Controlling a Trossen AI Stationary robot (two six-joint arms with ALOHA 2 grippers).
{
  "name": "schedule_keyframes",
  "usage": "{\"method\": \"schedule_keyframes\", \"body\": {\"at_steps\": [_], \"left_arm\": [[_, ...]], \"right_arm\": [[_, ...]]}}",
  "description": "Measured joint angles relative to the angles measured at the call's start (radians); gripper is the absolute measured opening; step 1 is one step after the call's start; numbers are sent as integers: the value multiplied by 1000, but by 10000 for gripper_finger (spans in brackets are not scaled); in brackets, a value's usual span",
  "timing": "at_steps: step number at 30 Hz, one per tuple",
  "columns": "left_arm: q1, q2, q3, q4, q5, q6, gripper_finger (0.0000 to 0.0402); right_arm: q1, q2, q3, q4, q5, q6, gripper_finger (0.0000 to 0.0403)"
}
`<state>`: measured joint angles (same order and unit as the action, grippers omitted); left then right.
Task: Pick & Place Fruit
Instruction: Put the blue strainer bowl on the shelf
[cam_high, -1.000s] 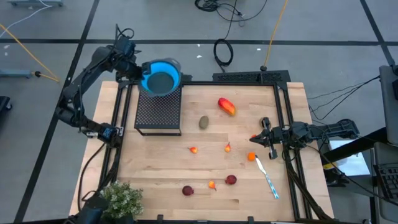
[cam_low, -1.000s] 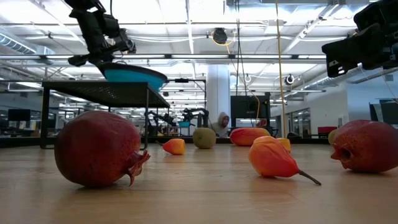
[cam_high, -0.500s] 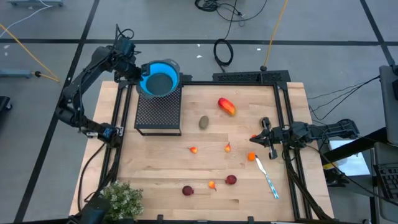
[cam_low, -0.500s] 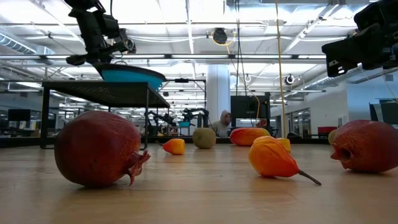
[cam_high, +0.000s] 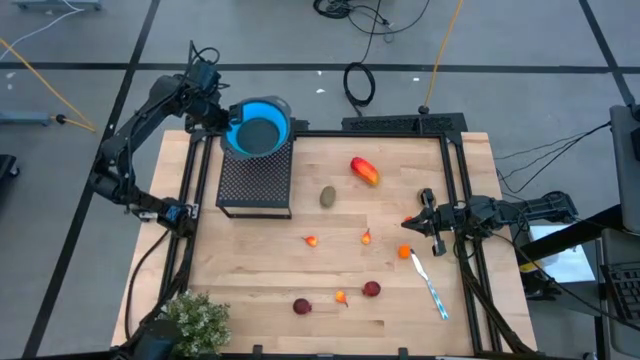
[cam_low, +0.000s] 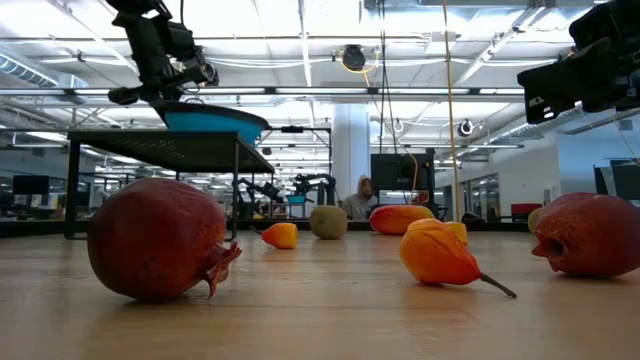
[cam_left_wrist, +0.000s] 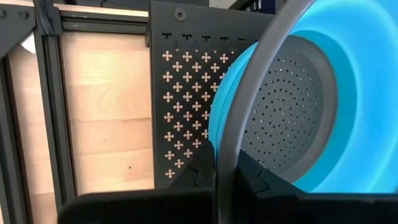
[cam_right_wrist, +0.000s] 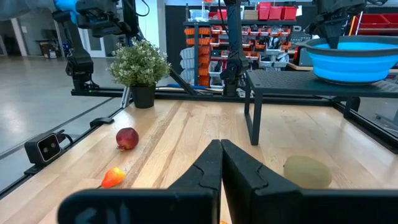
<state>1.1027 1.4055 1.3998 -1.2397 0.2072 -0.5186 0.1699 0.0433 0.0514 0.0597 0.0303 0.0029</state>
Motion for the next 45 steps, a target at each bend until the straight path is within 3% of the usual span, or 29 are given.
{"method": "schedule_keyframes", "body": {"at_steps": [7,34,45], "left_arm": [[-1,1,0,-7,-1,9,41],[0,1,0,0,2,103,49],[0,1,0,17,-6,98,159]], "right_arm": [[0,0,0,0,0,0,0],[0,0,0,0,0,0,0],[0,0,0,0,0,0,0]]}}
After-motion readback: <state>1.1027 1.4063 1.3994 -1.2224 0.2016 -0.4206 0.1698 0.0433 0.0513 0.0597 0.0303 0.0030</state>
